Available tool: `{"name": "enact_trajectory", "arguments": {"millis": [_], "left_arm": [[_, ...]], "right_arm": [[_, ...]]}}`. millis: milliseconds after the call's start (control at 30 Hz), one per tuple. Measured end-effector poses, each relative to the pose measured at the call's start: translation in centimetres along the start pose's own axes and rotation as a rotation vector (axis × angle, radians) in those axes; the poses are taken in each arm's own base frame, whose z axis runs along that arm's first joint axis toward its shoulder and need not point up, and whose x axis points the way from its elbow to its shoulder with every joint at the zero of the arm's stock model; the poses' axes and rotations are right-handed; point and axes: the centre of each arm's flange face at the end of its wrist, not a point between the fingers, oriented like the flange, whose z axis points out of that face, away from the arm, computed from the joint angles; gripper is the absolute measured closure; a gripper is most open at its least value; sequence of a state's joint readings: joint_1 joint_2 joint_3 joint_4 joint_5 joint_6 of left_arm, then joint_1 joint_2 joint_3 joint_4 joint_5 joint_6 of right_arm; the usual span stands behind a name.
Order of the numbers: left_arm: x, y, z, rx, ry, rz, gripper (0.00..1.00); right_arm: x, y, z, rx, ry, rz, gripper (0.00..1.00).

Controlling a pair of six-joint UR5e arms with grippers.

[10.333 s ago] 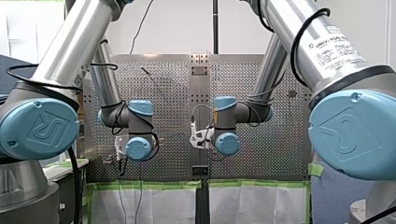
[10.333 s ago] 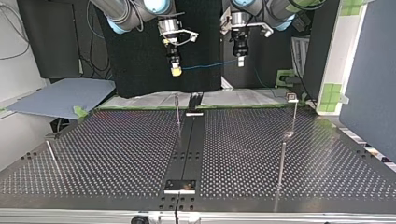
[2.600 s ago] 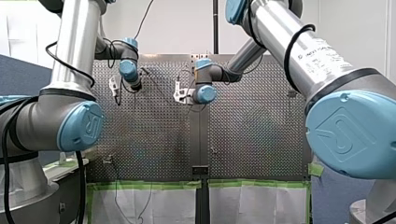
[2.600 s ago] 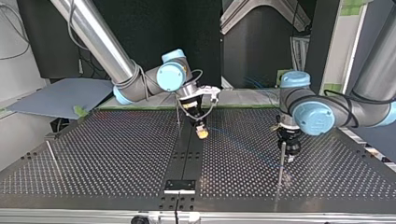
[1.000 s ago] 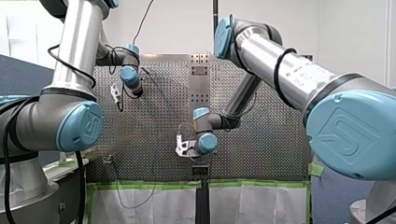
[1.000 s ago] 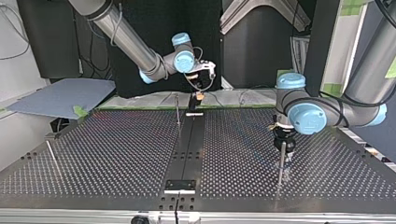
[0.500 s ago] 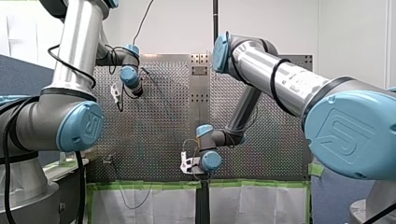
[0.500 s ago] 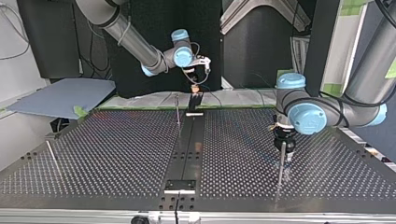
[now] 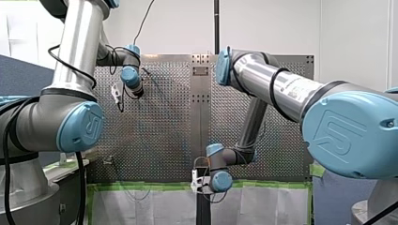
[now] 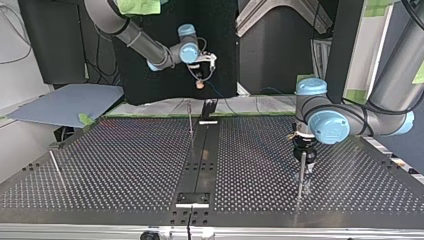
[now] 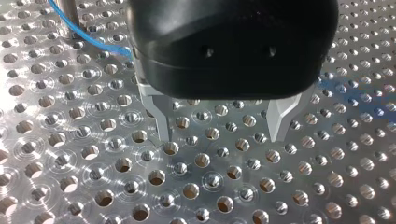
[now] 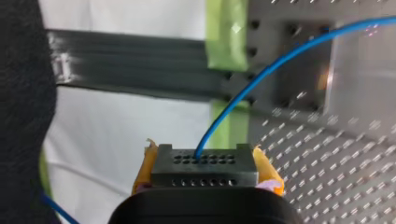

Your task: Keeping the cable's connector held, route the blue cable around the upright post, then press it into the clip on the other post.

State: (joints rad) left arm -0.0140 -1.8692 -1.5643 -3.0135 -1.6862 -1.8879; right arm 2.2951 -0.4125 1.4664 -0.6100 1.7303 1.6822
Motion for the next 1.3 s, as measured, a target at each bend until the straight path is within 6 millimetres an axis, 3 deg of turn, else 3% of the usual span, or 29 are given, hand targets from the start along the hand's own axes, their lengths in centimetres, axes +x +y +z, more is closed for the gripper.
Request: {"name": "enact_trajectory", "arguments": {"millis": [600, 867, 1300], "left_arm": [[0.0, -0.1, 0.0, 0.0, 0.001, 0.004, 0.02], [0.0, -0.1, -0.1, 0.001, 0.002, 0.005, 0.02], [-0.1, 0.1, 0.0, -0.001, -0.001, -0.002, 0.02]], "right_arm": [[-3.7, 4.9, 0.4, -0.067, 0.05, 0.069, 1.0], [-4.7, 5.9, 0.0, -0.091, 0.063, 0.066, 1.0], [-1.3, 6.9, -2.5, -0.129, 0.153, 0.083, 1.0]]}}
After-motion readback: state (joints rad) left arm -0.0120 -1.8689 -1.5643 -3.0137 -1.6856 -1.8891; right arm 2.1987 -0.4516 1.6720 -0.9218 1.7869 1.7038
